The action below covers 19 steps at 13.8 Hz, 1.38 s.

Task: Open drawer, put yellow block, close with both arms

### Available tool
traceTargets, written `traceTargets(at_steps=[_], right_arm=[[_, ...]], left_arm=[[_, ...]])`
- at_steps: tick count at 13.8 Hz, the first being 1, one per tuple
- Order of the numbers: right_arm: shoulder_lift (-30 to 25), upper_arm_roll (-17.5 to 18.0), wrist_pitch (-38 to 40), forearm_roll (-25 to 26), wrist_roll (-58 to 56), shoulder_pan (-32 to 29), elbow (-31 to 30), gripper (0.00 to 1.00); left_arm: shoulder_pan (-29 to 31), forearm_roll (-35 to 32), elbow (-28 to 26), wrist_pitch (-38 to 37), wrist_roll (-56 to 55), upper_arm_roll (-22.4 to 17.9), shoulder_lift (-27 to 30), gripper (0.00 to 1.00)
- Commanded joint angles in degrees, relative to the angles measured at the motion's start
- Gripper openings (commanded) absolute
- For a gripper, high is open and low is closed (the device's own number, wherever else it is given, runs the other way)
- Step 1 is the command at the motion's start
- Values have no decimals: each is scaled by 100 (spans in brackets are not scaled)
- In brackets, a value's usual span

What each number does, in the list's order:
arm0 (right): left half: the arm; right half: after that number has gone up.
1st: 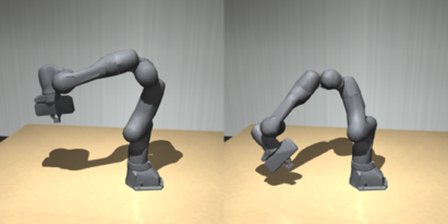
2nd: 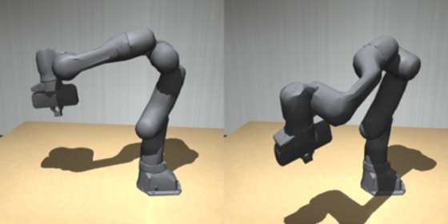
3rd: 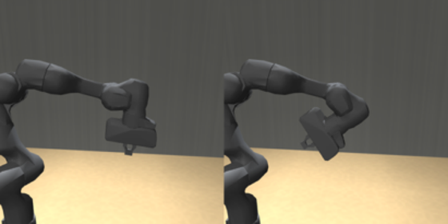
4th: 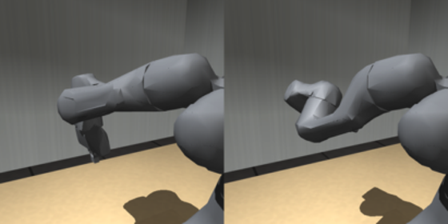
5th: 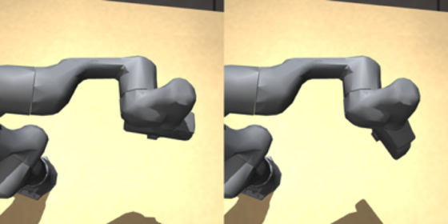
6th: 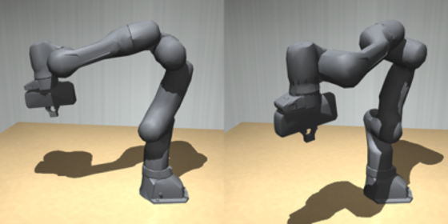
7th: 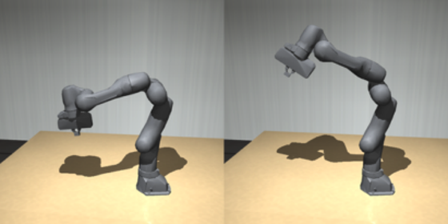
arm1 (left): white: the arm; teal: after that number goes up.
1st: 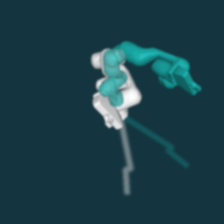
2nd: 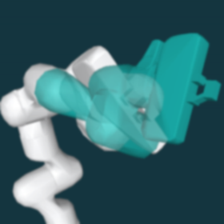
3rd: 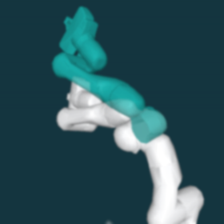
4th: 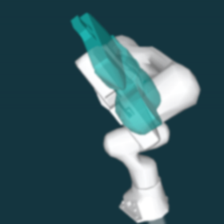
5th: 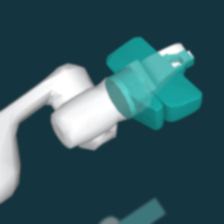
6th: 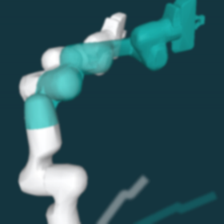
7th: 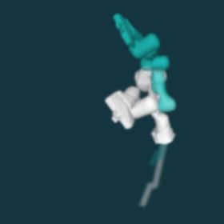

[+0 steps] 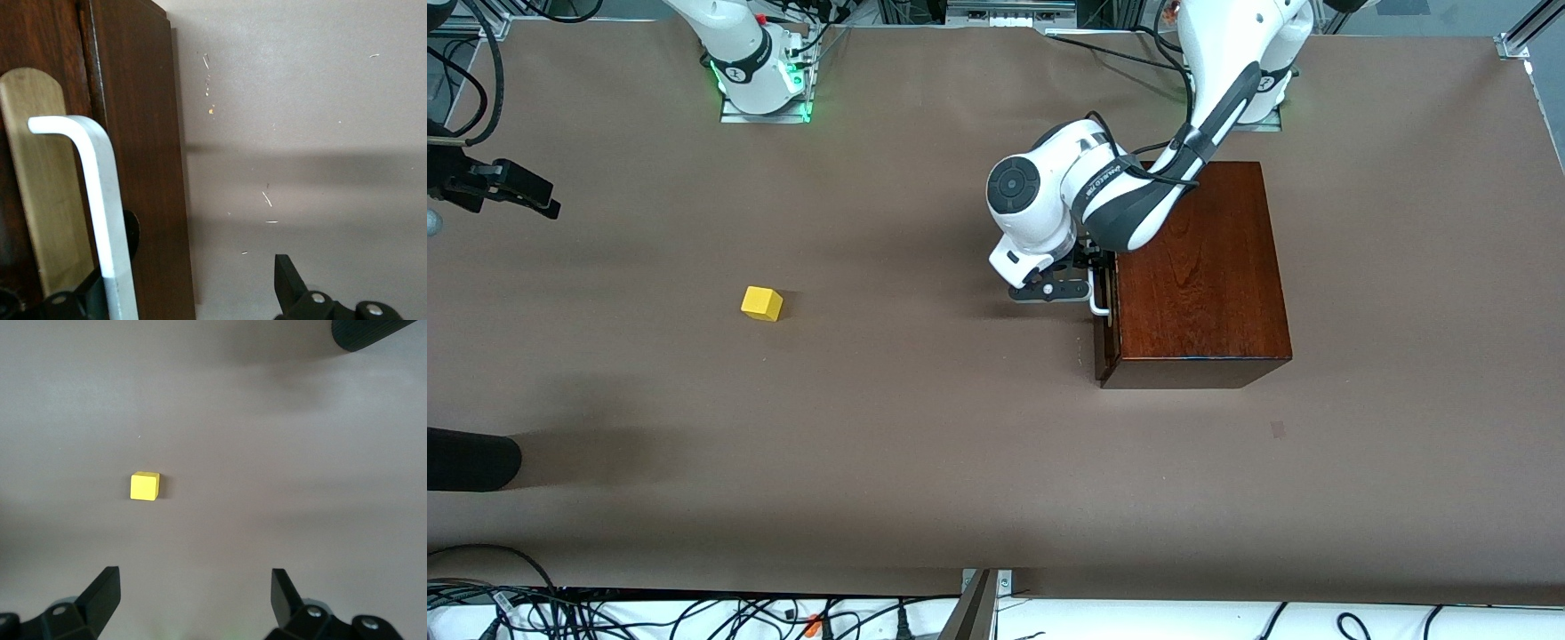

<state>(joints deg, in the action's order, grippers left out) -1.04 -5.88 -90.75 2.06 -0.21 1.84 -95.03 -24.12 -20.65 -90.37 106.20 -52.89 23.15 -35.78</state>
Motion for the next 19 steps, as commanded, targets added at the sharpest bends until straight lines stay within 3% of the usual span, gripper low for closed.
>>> traceTargets(at_steps=[1, 14, 19], right_arm=[[-46, 8, 57, -83, 65, -9, 28, 100], [-54, 78, 75, -91, 65, 17, -24, 100], [-19, 517, 92, -100, 92, 35, -104, 100]], left_arm=[[-101, -133, 37, 269, -221, -3, -35, 100], [-505, 52, 283, 1263, -626, 15, -307, 100], [-497, 61, 379, 1236, -617, 32, -193, 100]])
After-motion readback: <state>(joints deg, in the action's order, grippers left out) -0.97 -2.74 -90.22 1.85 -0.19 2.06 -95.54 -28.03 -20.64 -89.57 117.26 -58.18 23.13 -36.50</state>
